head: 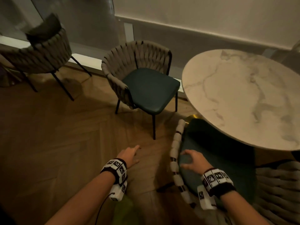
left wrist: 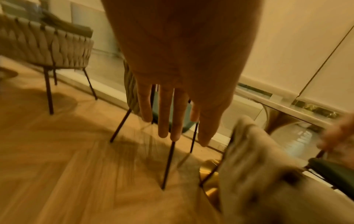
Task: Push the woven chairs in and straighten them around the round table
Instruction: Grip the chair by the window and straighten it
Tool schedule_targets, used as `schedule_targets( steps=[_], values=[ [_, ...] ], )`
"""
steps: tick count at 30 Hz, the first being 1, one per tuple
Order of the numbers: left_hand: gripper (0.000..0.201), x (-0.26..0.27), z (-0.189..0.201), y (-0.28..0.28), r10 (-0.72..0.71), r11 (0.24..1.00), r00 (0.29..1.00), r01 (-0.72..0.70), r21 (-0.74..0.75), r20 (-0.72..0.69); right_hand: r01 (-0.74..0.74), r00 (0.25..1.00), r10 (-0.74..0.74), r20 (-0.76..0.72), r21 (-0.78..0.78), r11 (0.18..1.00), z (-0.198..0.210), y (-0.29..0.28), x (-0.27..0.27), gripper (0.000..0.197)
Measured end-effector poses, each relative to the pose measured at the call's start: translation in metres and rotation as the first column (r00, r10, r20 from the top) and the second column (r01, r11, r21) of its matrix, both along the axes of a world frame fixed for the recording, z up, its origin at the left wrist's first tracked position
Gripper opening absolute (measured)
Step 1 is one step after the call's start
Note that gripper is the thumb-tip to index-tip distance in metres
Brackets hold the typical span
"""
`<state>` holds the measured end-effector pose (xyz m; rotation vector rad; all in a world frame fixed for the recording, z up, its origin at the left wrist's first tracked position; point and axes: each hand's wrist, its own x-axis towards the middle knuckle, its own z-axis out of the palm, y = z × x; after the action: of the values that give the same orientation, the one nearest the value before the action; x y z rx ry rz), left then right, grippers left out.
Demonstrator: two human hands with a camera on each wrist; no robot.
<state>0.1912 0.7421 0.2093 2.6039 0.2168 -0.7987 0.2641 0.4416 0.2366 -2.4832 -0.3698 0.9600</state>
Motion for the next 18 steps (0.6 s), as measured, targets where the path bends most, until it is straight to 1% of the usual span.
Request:
schedule_targets(
  steps=[1,3,6,8,11,14,18],
  values=[
    [0.06,0.014,0.004,0.024,-0.013,1.0,1.0,0.012,0.016,0.018,0.011,0.999,-0.013,0.034,0.053,0.999,0.006,0.033,0.014,0.05],
    [0.057,0.04,0.013,0.07,-0.045,0.997,0.997,0.041,0.062,0.057,-0.003,0.995,-0.007,0.104,0.097,0.995,0.018,0.099,0.039,0.039],
    [0.054,0.081,0.027,0.133,-0.085,0.99,0.987,0.068,0.126,0.134,-0.043,0.986,0.023,0.163,0.121,0.992,0.029,0.189,0.073,0.036],
    [0.053,0.108,0.033,0.17,-0.104,0.985,0.978,0.076,0.155,0.183,-0.077,0.981,0.051,0.185,0.138,0.987,0.033,0.237,0.095,0.038],
    [0.052,0.148,0.04,0.214,-0.114,0.98,0.971,0.075,0.183,0.21,-0.082,0.982,0.059,0.179,0.127,0.988,0.035,0.295,0.129,0.043],
    [0.053,0.192,0.041,0.25,-0.118,0.979,0.968,0.077,0.188,0.223,-0.087,0.984,0.064,0.169,0.131,0.988,0.03,0.338,0.172,0.047],
    [0.062,0.25,0.034,0.289,-0.124,0.971,0.978,0.085,0.224,0.166,-0.094,0.993,0.086,0.078,0.108,0.99,0.016,0.382,0.234,0.054]
  ],
)
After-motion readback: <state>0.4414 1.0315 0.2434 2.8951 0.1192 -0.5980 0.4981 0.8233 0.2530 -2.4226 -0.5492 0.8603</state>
